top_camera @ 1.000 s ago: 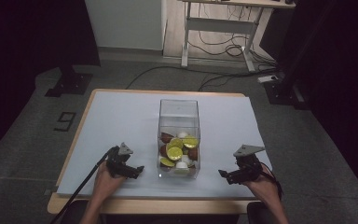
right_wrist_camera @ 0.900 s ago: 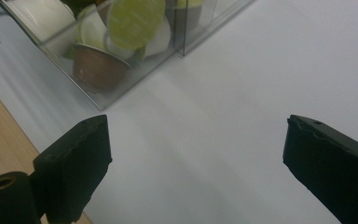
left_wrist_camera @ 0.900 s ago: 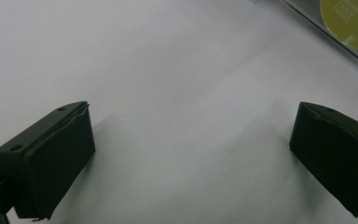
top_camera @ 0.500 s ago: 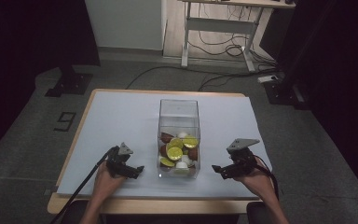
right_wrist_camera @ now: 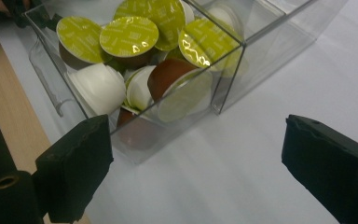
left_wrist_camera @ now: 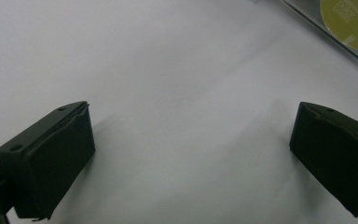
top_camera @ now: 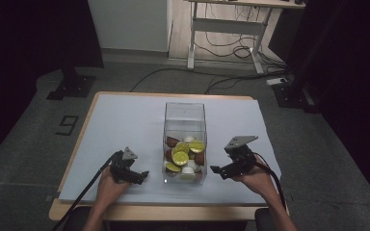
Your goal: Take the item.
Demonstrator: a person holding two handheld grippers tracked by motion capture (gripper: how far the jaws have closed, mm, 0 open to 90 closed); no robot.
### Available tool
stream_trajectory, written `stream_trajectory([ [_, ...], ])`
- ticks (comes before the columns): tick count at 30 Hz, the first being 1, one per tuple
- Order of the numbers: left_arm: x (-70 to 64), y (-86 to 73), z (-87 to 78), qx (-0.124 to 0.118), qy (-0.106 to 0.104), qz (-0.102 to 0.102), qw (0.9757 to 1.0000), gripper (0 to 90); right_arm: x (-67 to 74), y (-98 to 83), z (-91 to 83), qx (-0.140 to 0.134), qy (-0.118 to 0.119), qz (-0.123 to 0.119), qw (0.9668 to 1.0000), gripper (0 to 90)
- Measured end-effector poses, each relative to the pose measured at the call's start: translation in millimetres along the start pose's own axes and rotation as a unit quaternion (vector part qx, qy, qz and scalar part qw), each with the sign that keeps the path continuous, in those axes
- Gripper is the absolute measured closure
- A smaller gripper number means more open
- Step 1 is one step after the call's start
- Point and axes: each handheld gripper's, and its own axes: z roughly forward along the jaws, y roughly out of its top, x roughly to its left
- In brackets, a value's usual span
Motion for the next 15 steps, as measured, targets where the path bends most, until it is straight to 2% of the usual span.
stream_trajectory([
  [8, -0.1, -0.1, 0.0, 0.0, 0.0, 0.0, 1.0, 0.0, 3.2, 14.4, 9.1, -0.007, 0.018, -0.012, 0.9997, 11.4],
  [15, -0.1, -0.1, 0.0, 0.0, 0.0, 0.0, 1.0, 0.0, 7.9, 28.5, 22.4, -0.014, 0.042, -0.005, 0.999, 13.3],
])
